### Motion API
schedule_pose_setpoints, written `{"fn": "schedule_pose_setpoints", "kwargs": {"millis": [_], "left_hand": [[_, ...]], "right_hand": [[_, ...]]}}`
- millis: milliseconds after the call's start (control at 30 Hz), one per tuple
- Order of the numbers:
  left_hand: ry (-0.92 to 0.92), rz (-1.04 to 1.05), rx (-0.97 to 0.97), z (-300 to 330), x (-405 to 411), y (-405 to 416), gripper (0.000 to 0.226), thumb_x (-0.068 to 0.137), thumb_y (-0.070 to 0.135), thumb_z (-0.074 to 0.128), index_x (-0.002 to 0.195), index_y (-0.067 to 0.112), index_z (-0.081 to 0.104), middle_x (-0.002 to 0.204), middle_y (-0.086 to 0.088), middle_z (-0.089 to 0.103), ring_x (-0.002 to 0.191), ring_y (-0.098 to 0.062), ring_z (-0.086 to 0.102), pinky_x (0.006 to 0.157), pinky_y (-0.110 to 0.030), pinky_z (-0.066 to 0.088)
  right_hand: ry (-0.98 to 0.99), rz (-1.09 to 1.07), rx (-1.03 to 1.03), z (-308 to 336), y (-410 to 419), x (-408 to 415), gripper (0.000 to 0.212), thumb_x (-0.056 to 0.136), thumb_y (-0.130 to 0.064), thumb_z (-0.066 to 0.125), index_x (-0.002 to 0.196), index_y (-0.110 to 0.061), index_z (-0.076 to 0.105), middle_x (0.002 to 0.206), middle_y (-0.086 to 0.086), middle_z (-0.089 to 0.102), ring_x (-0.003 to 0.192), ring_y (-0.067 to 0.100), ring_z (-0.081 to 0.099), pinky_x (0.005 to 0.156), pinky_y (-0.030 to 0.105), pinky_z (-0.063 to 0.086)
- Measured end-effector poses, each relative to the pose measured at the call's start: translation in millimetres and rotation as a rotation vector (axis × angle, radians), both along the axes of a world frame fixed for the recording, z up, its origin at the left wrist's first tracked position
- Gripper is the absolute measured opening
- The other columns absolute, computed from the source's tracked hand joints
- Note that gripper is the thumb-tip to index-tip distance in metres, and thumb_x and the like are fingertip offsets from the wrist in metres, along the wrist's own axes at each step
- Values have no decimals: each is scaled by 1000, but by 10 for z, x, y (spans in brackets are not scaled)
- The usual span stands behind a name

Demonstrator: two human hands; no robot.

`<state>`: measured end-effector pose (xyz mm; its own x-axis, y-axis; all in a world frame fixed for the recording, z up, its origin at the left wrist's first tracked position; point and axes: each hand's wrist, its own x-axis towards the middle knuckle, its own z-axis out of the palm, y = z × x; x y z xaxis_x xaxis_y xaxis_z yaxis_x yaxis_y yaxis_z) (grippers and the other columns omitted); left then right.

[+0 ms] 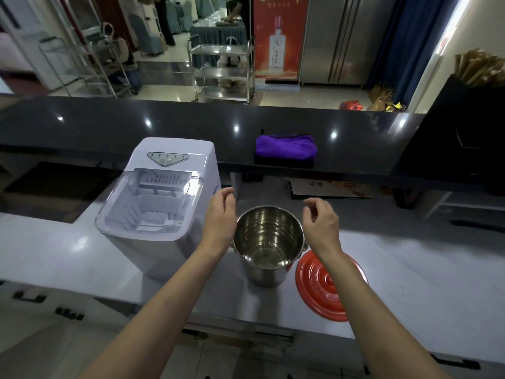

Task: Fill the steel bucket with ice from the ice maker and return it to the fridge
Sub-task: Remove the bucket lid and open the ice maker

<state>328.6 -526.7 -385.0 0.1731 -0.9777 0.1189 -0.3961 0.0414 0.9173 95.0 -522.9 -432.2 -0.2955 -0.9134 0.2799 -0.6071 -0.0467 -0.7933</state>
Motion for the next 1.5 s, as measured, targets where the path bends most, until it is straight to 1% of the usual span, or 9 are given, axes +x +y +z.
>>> {"fn": "schedule_pose_setpoints", "kwargs": {"millis": [133, 233, 500, 633, 800, 967, 1133, 1333, 1500], "left_hand": [[39, -34, -100, 225, 188, -46, 28, 107, 32, 41, 126, 24, 60, 119, 2, 65, 112, -15, 61, 101, -40, 51], [60, -37, -148, 360, 376, -121, 36, 100, 43, 40, 122, 26, 63, 114, 3, 67, 109, -19, 63, 97, -47, 54], [-60, -94, -254, 515, 1387, -224, 31, 107, 29, 40, 124, 19, 63, 119, 3, 66, 114, -12, 62, 100, -36, 53], [-88, -81, -248, 464, 1988, -268, 27, 108, 18, 44, 124, 15, 66, 119, 1, 67, 112, -11, 61, 95, -17, 48], [-174, -103, -234, 300, 2548, -351, 27, 107, 21, 41, 121, 19, 65, 115, 8, 59, 118, -20, 53, 102, -37, 46], [-190, -99, -182, 132, 2829, -340, 28, 107, 18, 41, 123, 18, 64, 124, 2, 57, 123, -19, 47, 107, -34, 40], [-101, -69, -94, 4, 2929, -298, 28, 106, 16, 43, 125, 12, 63, 127, 0, 54, 127, -19, 47, 108, -30, 36], [17, -44, -50, 23, 2896, -281, 25, 105, 19, 41, 123, 20, 59, 127, 1, 57, 124, -21, 49, 109, -42, 42], [145, 21, -58, 116, 2886, -283, 23, 107, 30, 36, 114, 25, 57, 112, 4, 63, 111, -20, 57, 98, -46, 50]], "right_hand": [[9, 61, -34, 184, -59, 356, 19, 103, -14, 59, 120, -14, 66, 112, -1, 61, 102, 11, 59, 81, 9, 43], [18, 89, -78, 283, -102, 625, 18, 102, -14, 60, 119, -14, 66, 110, -2, 61, 101, 11, 60, 84, 12, 44], [-1, 73, -156, 462, -187, 1748, 17, 101, -13, 60, 116, -14, 68, 107, -2, 62, 97, 11, 60, 86, 17, 47], [0, 64, -165, 407, -201, 2290, 16, 100, -12, 60, 114, -14, 69, 105, 0, 64, 94, 10, 61, 85, 20, 50], [-31, -36, -158, 341, -118, 2682, 18, 100, -10, 60, 114, -12, 70, 105, 0, 63, 91, 10, 61, 84, 19, 47], [-66, -129, -129, 342, -14, 2819, 18, 100, -10, 59, 114, -13, 71, 105, 1, 63, 90, 10, 62, 83, 18, 46], [-51, -168, -82, 314, 37, 2869, 18, 100, -11, 60, 115, -13, 70, 105, 2, 65, 91, 14, 64, 85, 25, 50], [-120, -174, -69, 349, 44, 2909, 16, 102, -14, 57, 113, -16, 68, 105, 0, 68, 91, 3, 64, 76, 5, 44], [-196, -198, -119, 447, 69, 2879, 13, 105, -22, 54, 104, -20, 67, 95, -8, 71, 88, 2, 66, 76, 22, 52]]}}
